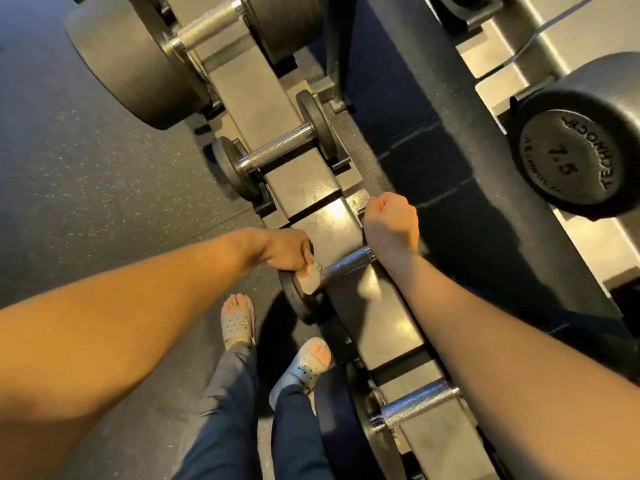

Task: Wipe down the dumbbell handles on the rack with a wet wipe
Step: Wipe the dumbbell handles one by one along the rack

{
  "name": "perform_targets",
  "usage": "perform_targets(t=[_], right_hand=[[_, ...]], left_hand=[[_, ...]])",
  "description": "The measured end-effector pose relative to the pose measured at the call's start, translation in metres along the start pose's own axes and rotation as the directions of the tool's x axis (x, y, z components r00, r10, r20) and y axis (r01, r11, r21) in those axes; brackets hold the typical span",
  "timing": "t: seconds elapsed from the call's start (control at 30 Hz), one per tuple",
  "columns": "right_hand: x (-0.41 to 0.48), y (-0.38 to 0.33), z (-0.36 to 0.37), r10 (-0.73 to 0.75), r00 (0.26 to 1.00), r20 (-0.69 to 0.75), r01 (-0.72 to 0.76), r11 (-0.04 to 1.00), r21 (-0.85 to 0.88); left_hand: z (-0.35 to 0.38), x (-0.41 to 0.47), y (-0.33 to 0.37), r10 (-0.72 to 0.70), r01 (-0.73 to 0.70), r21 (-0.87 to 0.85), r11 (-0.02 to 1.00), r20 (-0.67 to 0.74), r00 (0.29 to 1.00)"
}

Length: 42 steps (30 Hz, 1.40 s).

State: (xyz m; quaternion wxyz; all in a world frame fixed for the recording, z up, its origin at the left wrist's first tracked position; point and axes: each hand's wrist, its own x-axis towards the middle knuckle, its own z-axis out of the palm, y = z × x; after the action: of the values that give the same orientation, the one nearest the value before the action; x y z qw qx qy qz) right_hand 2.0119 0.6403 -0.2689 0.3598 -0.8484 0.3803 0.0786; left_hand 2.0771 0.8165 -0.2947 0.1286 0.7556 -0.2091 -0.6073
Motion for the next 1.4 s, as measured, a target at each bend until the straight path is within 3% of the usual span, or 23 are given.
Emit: perform_targets(t=[0.13,0.23,0.33,0.47,0.53,0.6,0.7,0.77,0.83,0.97,1.03,1.13,1.2,1.27,1.33,1.37,1.4], right_hand=[[0.001,0.002,-0.001,-0.008,1.0,-0.001,0.008,1.0,0.012],[0.0,0.001,0.0,0.005,1.0,-0.006,-0.005,1.0,0.021],[-0.001,0.0,0.0,0.016,0.999,-0.029,-0.016,1.0,-0.009],[0.001,0.0,0.001,0.029,0.999,-0.013,-0.029,1.0,0.004],[0.001,0.0,0.001,0.042,0.999,-0.01,-0.041,0.999,0.014],[0.001,-0.001,0.001,0.056,0.998,-0.004,-0.056,0.998,0.022],[0.002,0.001,0.002,0.06,0.998,0.001,-0.06,0.997,0.039],[0.003,0.001,0.003,0.067,0.998,-0.004,-0.067,0.997,0.045],[0.005,0.001,0.004,0.07,0.998,-0.003,-0.07,0.997,0.044],[0.005,0.006,0.004,0.053,0.999,-0.009,-0.052,0.997,0.053],[0.003,0.009,0.003,0.047,0.999,0.003,-0.047,0.996,0.073],[0.002,0.01,0.002,0.044,0.999,-0.002,-0.043,0.995,0.087],[0.001,0.01,0.002,0.039,0.999,-0.003,-0.039,0.995,0.093],[0.001,0.009,0.002,0.042,0.999,0.006,-0.042,0.994,0.101],[0.003,0.009,0.001,0.055,0.998,0.014,-0.056,0.993,0.1],[0.003,0.009,0.001,0.062,0.998,0.014,-0.063,0.993,0.097],[0.004,0.008,0.001,0.064,0.998,0.011,-0.065,0.993,0.094]], left_hand=[[0.028,-0.004,0.019,-0.004,0.041,0.187,0.982,-0.192,0.981],[0.065,-0.005,0.039,-0.022,0.246,0.447,0.86,-0.449,0.894],[0.086,-0.01,0.04,0.03,0.283,0.486,0.827,-0.541,0.84],[0.091,-0.031,0.013,0.245,0.144,0.613,0.777,-0.505,0.827],[0.085,-0.032,0.013,0.236,0.123,0.599,0.791,-0.484,0.843],[0.069,-0.024,0.019,0.159,0.086,0.456,0.886,-0.472,0.867],[0.044,-0.001,0.016,0.063,0.004,0.191,0.982,-0.344,0.937],[0.033,0.009,0.013,0.08,-0.07,0.045,0.997,-0.299,0.951],[0.031,0.011,0.013,0.147,-0.163,-0.015,0.987,-0.351,0.925],[0.051,0.0,0.01,0.212,-0.221,0.035,0.975,-0.469,0.858],[0.064,-0.014,0.007,0.268,-0.19,0.206,0.96,-0.478,0.836],[0.079,-0.026,0.021,0.386,-0.115,0.582,0.805,-0.367,0.846],[0.085,-0.029,0.029,0.4,-0.082,0.633,0.77,-0.378,0.835],[0.077,-0.03,0.032,0.357,-0.087,0.506,0.858,-0.467,0.809],[0.07,-0.024,0.036,0.181,-0.155,0.099,0.983,-0.665,0.724],[0.064,-0.02,0.042,0.027,-0.242,-0.195,0.951,-0.723,0.69],[0.059,-0.013,0.048,-0.113,-0.333,-0.464,0.821,-0.703,0.702]])
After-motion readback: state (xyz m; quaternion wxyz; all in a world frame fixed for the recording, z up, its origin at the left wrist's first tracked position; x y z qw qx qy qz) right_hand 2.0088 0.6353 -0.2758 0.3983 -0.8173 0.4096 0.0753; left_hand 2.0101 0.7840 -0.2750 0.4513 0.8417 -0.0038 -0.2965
